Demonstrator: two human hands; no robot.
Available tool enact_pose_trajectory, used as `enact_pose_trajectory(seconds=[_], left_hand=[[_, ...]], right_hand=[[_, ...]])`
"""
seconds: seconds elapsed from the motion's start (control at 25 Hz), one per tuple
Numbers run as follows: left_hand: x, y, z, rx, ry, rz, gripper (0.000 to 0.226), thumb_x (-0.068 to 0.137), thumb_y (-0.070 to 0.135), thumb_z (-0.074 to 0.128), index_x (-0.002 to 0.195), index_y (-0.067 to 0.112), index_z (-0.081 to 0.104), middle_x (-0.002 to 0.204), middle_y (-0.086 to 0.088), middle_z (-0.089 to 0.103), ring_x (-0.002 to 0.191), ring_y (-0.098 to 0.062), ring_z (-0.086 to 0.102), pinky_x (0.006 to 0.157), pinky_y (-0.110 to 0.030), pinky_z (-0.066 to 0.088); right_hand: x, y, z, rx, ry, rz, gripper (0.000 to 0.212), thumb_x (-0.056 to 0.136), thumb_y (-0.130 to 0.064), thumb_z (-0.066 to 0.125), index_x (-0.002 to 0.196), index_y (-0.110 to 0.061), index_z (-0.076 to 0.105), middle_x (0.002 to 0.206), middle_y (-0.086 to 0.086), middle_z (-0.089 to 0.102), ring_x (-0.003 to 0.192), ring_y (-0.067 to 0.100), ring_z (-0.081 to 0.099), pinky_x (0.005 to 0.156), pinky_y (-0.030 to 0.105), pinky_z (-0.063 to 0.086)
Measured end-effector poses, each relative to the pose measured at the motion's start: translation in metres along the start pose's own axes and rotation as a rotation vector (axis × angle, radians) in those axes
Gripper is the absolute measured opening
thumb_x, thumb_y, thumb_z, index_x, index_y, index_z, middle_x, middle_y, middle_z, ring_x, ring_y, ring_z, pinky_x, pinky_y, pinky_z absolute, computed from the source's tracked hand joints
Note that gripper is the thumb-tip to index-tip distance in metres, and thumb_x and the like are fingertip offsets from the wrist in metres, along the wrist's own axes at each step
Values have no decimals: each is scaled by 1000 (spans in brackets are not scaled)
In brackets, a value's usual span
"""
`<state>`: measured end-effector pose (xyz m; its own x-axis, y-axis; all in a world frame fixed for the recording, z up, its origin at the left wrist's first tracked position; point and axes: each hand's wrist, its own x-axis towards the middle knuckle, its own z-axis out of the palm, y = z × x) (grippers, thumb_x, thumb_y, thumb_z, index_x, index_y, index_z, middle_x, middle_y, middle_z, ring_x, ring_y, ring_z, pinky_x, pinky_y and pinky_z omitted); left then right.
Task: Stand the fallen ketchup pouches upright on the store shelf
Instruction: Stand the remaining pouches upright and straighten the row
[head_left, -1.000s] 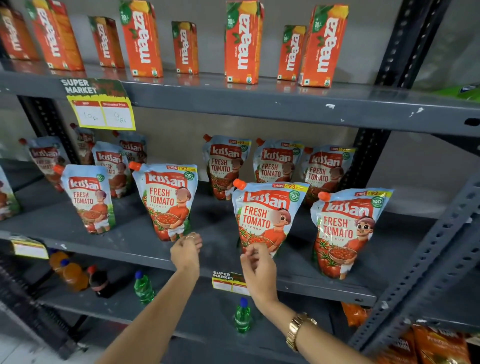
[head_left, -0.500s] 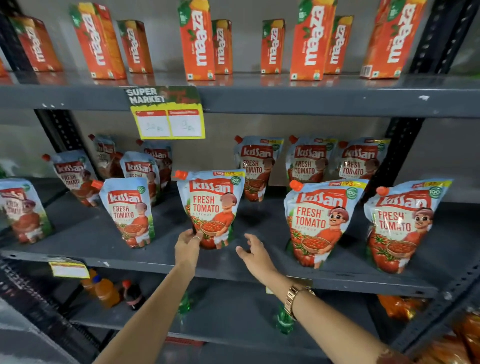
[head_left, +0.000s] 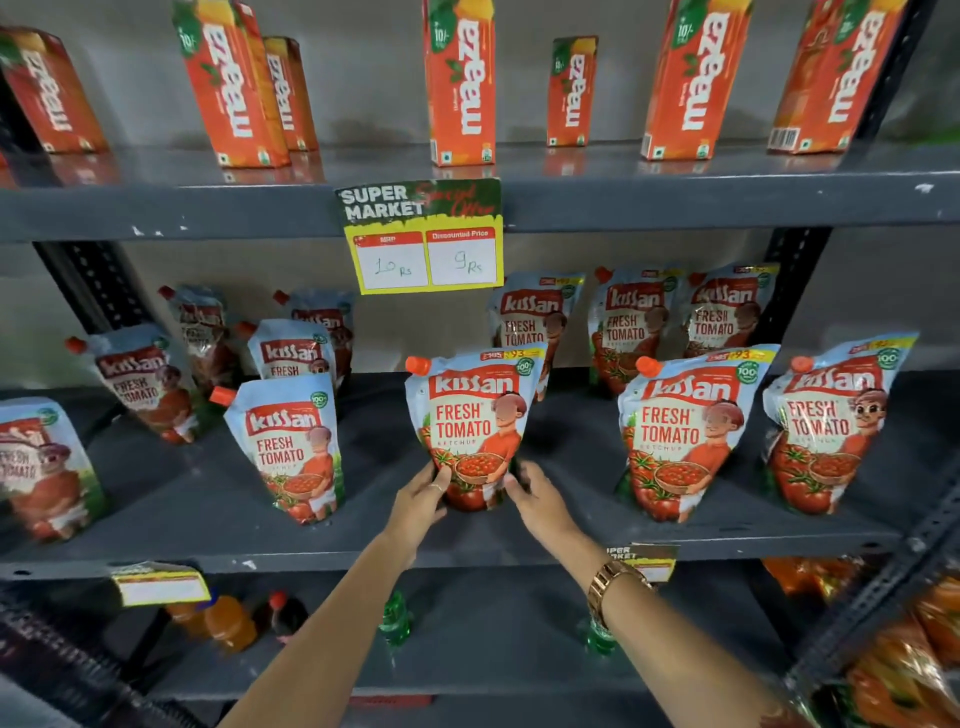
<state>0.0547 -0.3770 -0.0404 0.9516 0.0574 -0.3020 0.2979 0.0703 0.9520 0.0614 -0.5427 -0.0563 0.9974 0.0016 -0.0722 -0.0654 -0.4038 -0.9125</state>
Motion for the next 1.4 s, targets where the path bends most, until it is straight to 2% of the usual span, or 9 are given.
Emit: enact_pose_trajectory(seconds=[0.24,0.4,0.68,0.84,1.0,1.12,1.2,1.28,1.4], left_hand=[[-16,-7,23,135,-74,58,49,93,29,50,140,20,40,146,-1,44,135,-19,38,114,-36,29],[-29,-8,51,183,-116,56,48,95,24,47,141,20,38,147,-2,44,135,-18,38,108,-30,31],[-36,3,61,284,-123,-5,55,95,16,46,147,20,26,151,-5,37,137,-23,36,113,-37,31],[-45,-6,51,37,143,-70,53,93,17,51,143,11,34,141,-11,48,116,-26,55,100,-37,44],[-48,-12,12,-14,335,-14,40,91,14,53,130,5,50,109,-10,64,93,-23,59,94,-37,48],[-50,-6,-20,14,445,52,35,90,8,51,125,3,53,118,-16,63,107,-31,59,103,-39,44],[-53,-4,-42,134,585,127,35,88,11,54,123,4,53,118,-17,62,111,-34,56,95,-32,43],[-53,-4,-63,279,674,209,35,87,12,55,121,4,52,114,-21,61,107,-38,56,85,-35,43],[-47,-4,-97,333,701,217,44,85,8,57,127,3,47,122,-23,55,113,-38,51,92,-43,45]], right_hand=[[-19,20,-30,-29,50,22,44,95,-32,44,134,-11,40,136,11,49,126,25,45,94,25,32],[-33,31,-47,-32,79,7,44,94,-32,45,134,-14,41,134,10,54,126,25,47,104,39,39],[-45,32,-55,-2,119,22,46,94,-27,47,137,-10,40,137,11,51,128,27,46,107,41,38],[-58,34,-49,70,354,-5,20,92,-16,50,109,-8,58,103,9,65,105,28,59,85,31,44],[-70,21,-32,80,352,-104,13,92,-18,52,91,-10,63,90,4,66,86,17,59,73,25,41],[-69,1,-12,10,227,-202,18,92,-19,49,91,-10,65,87,4,68,81,14,60,70,22,42],[-65,-16,6,30,164,-257,19,92,-17,48,95,-10,66,89,4,69,84,17,63,73,22,45],[-61,-30,26,48,125,-279,22,93,-17,46,99,-8,66,94,6,70,88,19,65,78,27,50],[-54,-44,63,70,53,-246,24,94,-21,46,103,-10,65,99,6,70,93,19,65,84,33,53]])
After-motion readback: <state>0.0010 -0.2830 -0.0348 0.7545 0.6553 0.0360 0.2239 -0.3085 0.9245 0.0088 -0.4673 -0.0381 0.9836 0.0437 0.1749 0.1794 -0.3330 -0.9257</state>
